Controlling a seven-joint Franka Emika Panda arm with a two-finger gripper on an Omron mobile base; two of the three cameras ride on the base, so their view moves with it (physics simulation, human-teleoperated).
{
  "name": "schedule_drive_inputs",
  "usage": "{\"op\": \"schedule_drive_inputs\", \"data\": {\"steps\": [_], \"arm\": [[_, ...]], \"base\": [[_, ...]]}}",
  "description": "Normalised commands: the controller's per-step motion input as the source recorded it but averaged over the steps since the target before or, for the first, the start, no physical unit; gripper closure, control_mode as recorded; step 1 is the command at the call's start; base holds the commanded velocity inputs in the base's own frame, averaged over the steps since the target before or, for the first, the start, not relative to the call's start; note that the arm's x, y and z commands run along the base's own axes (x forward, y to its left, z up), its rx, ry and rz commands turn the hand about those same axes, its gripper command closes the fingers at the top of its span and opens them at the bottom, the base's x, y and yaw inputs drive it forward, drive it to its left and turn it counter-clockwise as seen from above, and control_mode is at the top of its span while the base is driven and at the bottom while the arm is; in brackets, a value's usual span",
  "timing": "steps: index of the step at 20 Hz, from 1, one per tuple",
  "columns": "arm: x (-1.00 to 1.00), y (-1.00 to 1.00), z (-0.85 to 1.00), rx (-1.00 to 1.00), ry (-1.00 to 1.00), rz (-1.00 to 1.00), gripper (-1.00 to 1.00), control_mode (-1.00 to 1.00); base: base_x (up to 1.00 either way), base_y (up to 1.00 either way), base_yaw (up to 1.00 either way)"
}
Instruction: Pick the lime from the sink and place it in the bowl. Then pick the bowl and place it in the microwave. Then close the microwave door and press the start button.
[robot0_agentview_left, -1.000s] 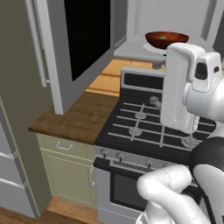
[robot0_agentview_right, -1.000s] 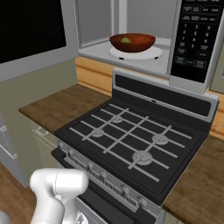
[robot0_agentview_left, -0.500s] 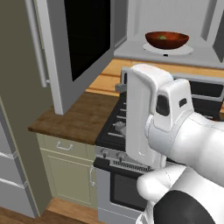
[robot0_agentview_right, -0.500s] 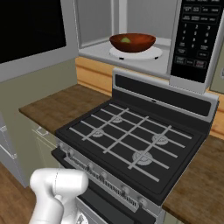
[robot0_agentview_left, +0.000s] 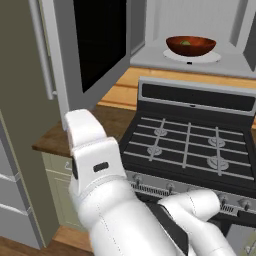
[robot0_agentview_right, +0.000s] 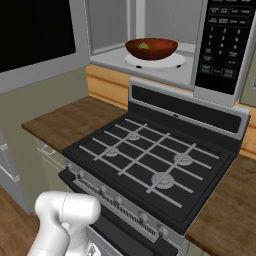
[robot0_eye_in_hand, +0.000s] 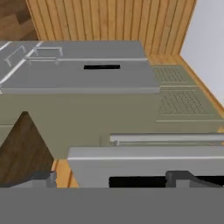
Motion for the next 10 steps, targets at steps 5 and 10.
{"op": "schedule_drive_inputs", "data": {"steps": [5, 10], "arm": [[0.71, 0.58, -0.31, 0.00, -0.03, -0.12, -1.00, -1.00], [0.80, 0.51, -0.24, -0.03, -0.02, -0.14, -1.00, -1.00]], "base": [[0.00, 0.00, 0.00], [0.00, 0.00, 0.00]]}}
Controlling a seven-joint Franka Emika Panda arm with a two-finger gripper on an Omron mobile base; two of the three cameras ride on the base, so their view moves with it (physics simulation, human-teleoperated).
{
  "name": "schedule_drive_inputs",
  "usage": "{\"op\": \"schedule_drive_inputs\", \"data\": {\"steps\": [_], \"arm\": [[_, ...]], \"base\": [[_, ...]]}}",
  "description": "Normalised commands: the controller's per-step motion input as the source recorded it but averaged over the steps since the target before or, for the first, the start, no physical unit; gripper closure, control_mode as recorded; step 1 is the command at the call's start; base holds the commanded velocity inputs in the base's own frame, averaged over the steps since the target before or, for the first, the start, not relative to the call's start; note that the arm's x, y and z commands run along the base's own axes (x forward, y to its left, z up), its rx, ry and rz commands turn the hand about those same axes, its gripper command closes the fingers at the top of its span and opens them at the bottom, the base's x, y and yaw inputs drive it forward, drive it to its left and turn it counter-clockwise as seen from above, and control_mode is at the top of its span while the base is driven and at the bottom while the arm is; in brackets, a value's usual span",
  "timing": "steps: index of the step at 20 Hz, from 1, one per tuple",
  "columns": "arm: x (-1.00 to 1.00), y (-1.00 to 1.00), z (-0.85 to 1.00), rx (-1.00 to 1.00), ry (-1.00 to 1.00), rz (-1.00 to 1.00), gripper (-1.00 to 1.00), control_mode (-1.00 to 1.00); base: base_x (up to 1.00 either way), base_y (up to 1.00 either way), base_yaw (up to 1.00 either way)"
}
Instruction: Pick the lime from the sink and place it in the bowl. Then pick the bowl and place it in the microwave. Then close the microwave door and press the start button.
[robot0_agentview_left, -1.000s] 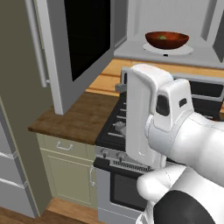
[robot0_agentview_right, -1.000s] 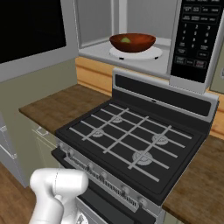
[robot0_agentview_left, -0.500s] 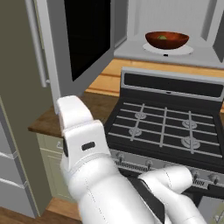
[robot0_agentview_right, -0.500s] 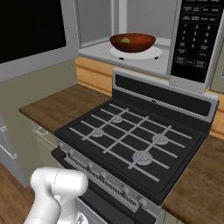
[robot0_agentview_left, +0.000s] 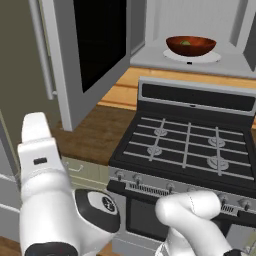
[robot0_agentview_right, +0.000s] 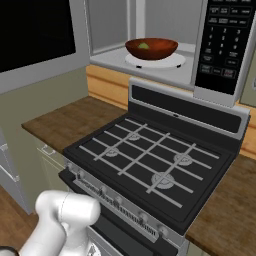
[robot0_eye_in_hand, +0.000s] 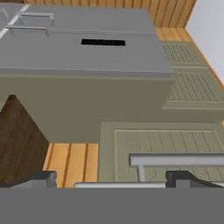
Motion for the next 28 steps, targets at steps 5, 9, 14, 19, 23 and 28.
{"op": "schedule_drive_inputs", "data": {"steps": [5, 9, 14, 19, 23, 28], "arm": [[0.78, 0.15, -0.13, -0.03, 0.00, -0.09, -1.00, -1.00], [0.85, 0.45, -0.03, -0.02, 0.00, -0.08, -1.00, -1.00], [0.82, 0.35, -0.14, -0.07, -0.01, -0.09, -1.00, -1.00], [0.68, 0.51, -0.17, -0.11, -0.01, -0.14, -1.00, -1.00], [0.22, -0.04, 0.02, -0.01, 0.00, -0.06, -1.00, -1.00], [0.01, -0.53, 0.10, 0.08, -0.01, 0.00, -1.00, -1.00]], "base": [[0.00, 0.00, 0.00], [0.00, 0.00, 0.00], [0.00, 0.00, 0.00], [0.00, 0.00, 0.00], [0.00, 0.00, 0.00], [0.00, 0.00, 0.00]]}}
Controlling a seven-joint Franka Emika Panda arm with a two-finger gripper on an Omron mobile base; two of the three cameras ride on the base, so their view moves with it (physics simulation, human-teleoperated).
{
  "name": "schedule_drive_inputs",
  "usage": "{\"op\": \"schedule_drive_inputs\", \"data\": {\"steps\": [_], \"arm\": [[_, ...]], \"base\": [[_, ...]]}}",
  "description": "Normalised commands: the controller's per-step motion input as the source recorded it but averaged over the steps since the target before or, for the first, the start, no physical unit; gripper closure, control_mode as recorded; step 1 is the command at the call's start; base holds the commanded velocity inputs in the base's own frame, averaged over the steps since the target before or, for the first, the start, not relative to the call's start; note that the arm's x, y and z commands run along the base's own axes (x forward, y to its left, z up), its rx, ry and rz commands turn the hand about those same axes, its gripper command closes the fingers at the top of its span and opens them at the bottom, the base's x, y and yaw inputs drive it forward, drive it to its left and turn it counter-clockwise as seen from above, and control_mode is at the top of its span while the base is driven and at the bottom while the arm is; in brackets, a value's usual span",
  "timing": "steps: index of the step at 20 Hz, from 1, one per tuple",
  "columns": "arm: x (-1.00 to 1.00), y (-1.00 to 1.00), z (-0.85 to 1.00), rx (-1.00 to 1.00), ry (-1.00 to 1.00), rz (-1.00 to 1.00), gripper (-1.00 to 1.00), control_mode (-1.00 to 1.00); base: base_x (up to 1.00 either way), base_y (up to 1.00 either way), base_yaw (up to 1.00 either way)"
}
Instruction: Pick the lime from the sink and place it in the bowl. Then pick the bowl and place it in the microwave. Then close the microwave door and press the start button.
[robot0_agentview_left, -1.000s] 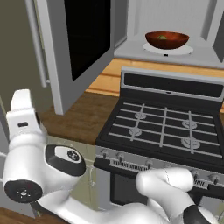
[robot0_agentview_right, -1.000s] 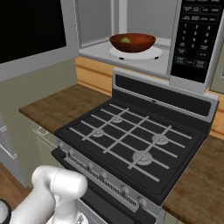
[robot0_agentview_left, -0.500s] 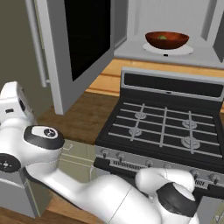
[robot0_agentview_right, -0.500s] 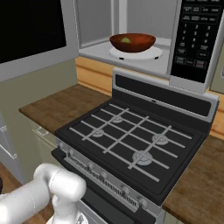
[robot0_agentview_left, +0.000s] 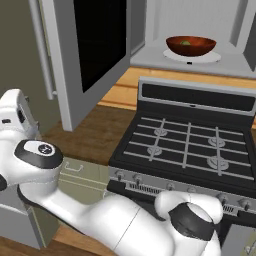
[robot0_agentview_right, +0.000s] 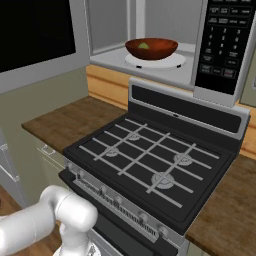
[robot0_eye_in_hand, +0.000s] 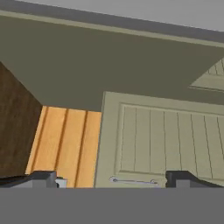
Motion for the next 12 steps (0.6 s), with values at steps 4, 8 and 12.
{"op": "schedule_drive_inputs", "data": {"steps": [4, 8, 12], "arm": [[0.23, -0.66, 0.05, 0.10, 0.00, 0.00, -1.00, -1.00], [0.65, -0.01, 0.00, 0.00, -0.01, 0.00, -1.00, -1.00], [0.04, -0.17, 0.26, 0.02, -0.18, 0.00, -1.00, -1.00]], "base": [[0.00, 0.00, 0.00], [0.00, 0.00, 0.00], [0.00, 0.00, 0.00]]}}
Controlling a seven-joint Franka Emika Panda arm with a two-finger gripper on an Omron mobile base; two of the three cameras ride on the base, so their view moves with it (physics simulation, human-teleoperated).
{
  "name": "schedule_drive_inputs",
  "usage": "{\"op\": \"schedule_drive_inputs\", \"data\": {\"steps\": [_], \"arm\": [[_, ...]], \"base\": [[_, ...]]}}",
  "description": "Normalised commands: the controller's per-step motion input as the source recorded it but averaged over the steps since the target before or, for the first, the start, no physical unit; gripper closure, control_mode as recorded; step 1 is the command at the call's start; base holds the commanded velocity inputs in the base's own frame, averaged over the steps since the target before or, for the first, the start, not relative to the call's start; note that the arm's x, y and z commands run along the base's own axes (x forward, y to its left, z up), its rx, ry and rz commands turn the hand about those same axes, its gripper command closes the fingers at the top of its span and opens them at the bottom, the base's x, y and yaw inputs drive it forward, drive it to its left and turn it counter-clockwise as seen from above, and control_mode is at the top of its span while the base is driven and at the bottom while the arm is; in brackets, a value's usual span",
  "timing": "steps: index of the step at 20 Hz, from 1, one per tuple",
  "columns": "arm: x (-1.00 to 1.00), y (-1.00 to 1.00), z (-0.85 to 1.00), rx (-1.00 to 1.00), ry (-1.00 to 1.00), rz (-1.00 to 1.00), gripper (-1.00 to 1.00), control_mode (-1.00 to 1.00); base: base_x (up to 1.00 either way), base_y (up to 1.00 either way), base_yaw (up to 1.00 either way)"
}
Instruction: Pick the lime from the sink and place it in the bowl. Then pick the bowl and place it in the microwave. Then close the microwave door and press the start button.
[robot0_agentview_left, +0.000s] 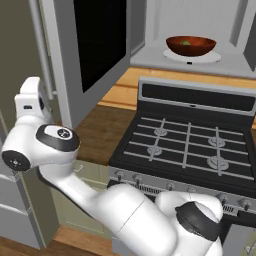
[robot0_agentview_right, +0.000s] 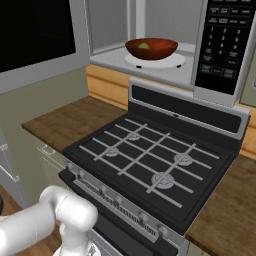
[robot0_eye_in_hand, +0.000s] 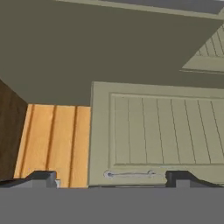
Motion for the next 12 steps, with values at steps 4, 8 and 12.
{"op": "schedule_drive_inputs", "data": {"steps": [4, 8, 12], "arm": [[-0.18, -0.59, 0.57, 0.13, -0.29, 0.00, -1.00, -1.00], [0.00, -0.81, 0.33, 0.18, -0.21, 0.00, -1.00, -1.00], [-0.03, -0.80, 0.25, 0.19, -0.17, 0.00, -1.00, -1.00]], "base": [[0.00, 0.00, 0.00], [0.00, 0.00, 0.00], [0.00, 0.00, 0.00]]}}
